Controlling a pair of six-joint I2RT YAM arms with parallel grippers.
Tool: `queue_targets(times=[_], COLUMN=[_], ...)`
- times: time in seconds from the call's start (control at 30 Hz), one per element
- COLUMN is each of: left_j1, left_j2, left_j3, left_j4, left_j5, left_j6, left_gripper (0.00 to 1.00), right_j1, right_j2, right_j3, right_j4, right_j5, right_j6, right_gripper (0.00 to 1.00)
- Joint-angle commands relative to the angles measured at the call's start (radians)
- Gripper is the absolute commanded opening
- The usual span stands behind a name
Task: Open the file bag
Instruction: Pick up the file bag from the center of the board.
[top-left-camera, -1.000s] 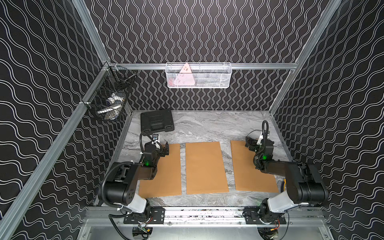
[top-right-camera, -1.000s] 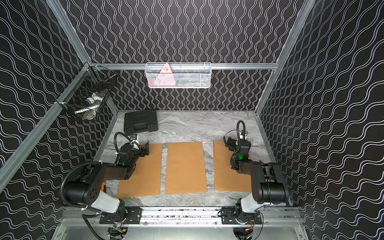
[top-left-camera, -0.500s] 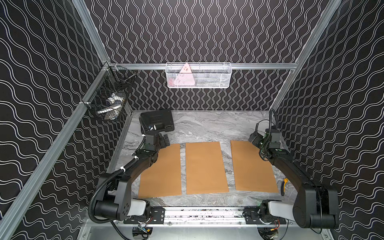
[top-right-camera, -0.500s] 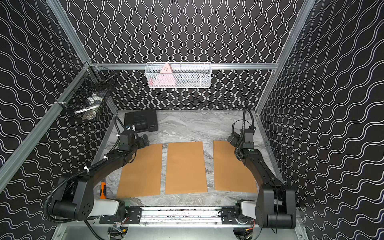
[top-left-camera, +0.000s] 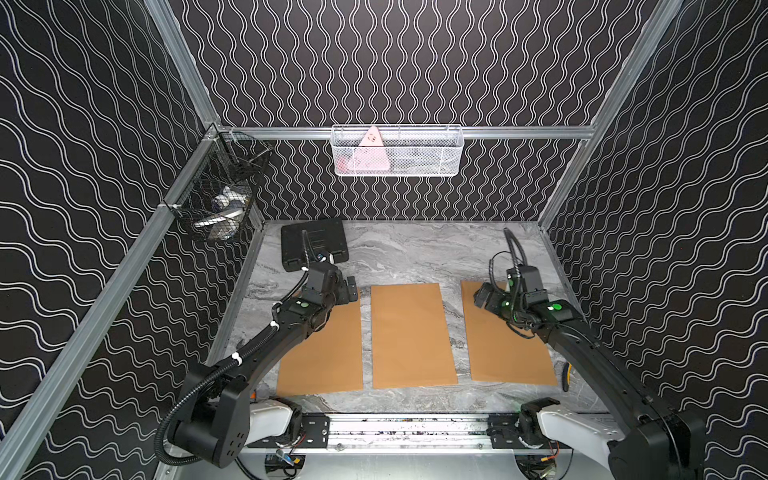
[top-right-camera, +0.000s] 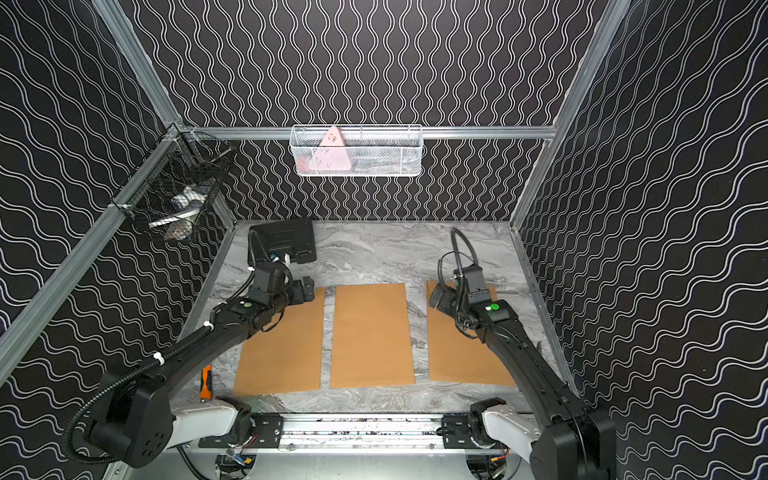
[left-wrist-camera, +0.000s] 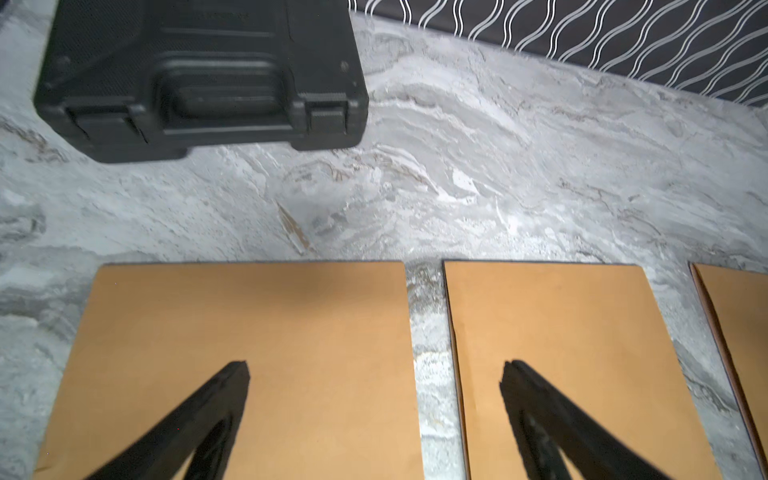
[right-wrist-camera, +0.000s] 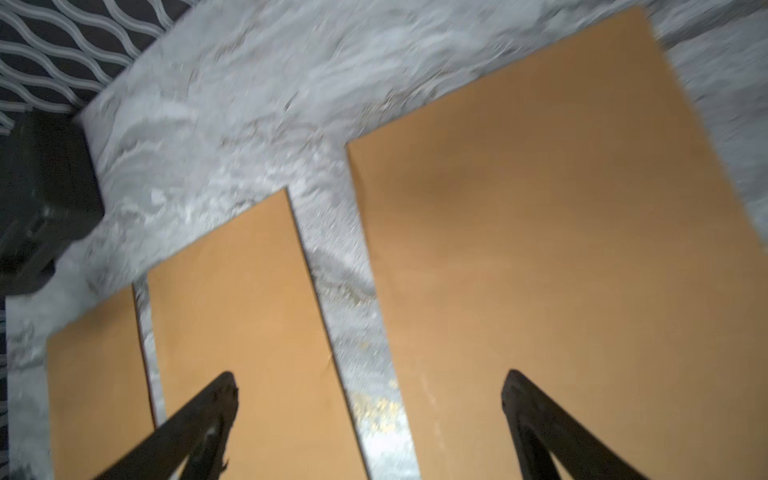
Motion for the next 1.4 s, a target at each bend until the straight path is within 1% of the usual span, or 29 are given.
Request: queue_targets(times=[0.0, 0.23, 0.37, 0.53, 0.7, 0.8, 0.93, 1.0, 1.07, 1.23, 1.3, 1.37], left_j1=[-0.016, -0.049, -0.072, -0.108, -0.117, -0.121, -0.121, -0.121, -0.121, -0.121, -0.122, -0.122], left_j2=[0.007, 0.064, 0.104, 0.177, 0.288, 0.352, 0.444, 0.485, 0.521, 0.579, 0.594, 0.606], left_j3=[0.005, 0.015, 0.033, 0.072, 0.135, 0.174, 0.239, 0.272, 0.299, 0.340, 0.349, 0.350], left_j4=[-0.037, -0.037, -0.026, 0.006, 0.032, 0.049, 0.061, 0.058, 0.056, 0.047, 0.044, 0.049], left_j5=[0.059, 0.114, 0.140, 0.149, 0.167, 0.173, 0.181, 0.186, 0.189, 0.189, 0.192, 0.193], left_j6=[-0.029, -0.045, -0.046, -0.052, -0.057, -0.056, -0.048, -0.043, -0.043, -0.045, -0.048, -0.051], left_gripper=[0.99, 0.99, 0.99, 0.99, 0.92, 0.83, 0.70, 0.60, 0.48, 0.26, 0.19, 0.15], right_j1=[0.072, 0.231, 0.326, 0.410, 0.488, 0.529, 0.574, 0.593, 0.614, 0.648, 0.657, 0.667], right_j2=[-0.013, -0.055, -0.060, -0.059, -0.105, -0.117, -0.112, -0.107, -0.100, -0.094, -0.099, -0.109], right_j3=[0.005, -0.050, -0.074, -0.116, -0.173, -0.192, -0.210, -0.216, -0.218, -0.234, -0.245, -0.258], right_j4=[-0.098, -0.095, -0.097, -0.105, -0.090, -0.090, -0.076, -0.068, -0.067, -0.056, -0.058, -0.055], right_j5=[0.039, -0.030, -0.014, 0.015, 0.026, 0.048, 0.061, 0.067, 0.074, 0.073, 0.072, 0.072], right_j6=[0.102, 0.242, 0.314, 0.407, 0.519, 0.567, 0.611, 0.630, 0.650, 0.696, 0.718, 0.739], right_gripper=[1.00, 1.00, 1.00, 1.00, 1.00, 1.00, 0.96, 0.95, 0.94, 0.93, 0.93, 0.93])
